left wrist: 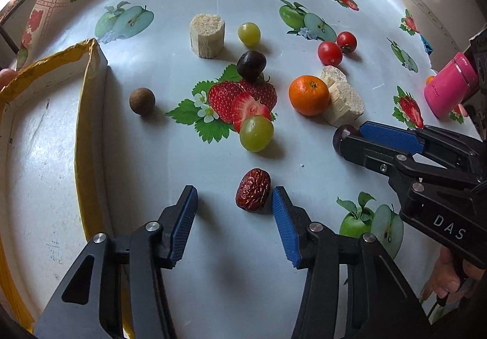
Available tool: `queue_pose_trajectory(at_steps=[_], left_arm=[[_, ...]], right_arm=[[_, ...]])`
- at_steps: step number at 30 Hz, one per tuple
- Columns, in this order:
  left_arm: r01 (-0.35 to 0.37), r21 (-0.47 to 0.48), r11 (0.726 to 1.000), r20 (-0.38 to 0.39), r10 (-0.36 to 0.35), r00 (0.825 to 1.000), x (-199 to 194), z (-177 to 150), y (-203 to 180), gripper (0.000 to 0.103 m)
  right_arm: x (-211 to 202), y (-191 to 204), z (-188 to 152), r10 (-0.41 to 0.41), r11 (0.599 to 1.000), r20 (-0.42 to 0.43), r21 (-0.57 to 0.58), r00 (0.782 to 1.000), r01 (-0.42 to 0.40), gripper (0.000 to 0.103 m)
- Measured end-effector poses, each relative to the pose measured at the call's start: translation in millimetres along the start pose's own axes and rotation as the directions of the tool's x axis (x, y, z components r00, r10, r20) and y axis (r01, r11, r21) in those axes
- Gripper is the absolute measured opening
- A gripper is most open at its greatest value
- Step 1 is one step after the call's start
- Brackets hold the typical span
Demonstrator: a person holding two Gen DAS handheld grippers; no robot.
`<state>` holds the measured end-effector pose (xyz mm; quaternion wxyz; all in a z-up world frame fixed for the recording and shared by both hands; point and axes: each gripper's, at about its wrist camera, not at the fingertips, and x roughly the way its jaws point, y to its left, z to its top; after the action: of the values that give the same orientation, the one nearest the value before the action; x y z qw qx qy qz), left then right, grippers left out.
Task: Organize fruits
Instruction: 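Close the left tool on the red date while the right tool grasps the dark plum, then carry the red date in the left tool into the tray while the right tool carries the plum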
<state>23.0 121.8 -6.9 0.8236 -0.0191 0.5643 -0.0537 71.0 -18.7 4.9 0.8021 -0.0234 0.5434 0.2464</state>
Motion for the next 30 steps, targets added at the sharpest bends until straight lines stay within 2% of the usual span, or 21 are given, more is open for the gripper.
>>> queue_pose_trajectory(at_steps=[2,4,6,9,16,30], left_arm=[[-0.014,0.022,1.000,0.007,0.014,1.000,1.7,1.3,-5.5,0.049],[-0.020,0.035,0.999,0.017,0.020,1.000,2.4,3.4,-8.9,0.043],[-0.007,0.047,0.999,0.017,0.006,1.000,3.1,6.9,-12.2,0.019],[0.034,0.044,0.998,0.003,-0.034,0.999,1.7,6.1,-12.3,0.018],[0.068,0.007,0.998,0.017,-0.069,0.998,-18.1,-10.7,-9.0,0.018],[0.043,-0.086,0.995,0.075,-0.036,0.997,-71.5,-45.8,29.1,0.018]], right_arm=[[2.2,1.8,-0.7,-0.034,0.999,-0.003,-0.021,0.999,0.034,0.031],[6.7,0.5,-2.2,-0.083,0.996,-0.013,-0.030,0.996,0.083,0.031],[9.5,-7.2,-5.4,-0.097,0.995,-0.020,-0.001,0.995,0.097,0.026],[5.3,-19.5,-8.5,-0.038,0.997,0.001,0.065,0.999,0.038,0.025],[-17.7,-17.0,-22.2,-0.019,0.996,0.038,0.090,0.999,0.016,0.025],[-52.6,30.8,-39.8,0.053,0.997,0.064,0.050,0.997,-0.056,0.025]])
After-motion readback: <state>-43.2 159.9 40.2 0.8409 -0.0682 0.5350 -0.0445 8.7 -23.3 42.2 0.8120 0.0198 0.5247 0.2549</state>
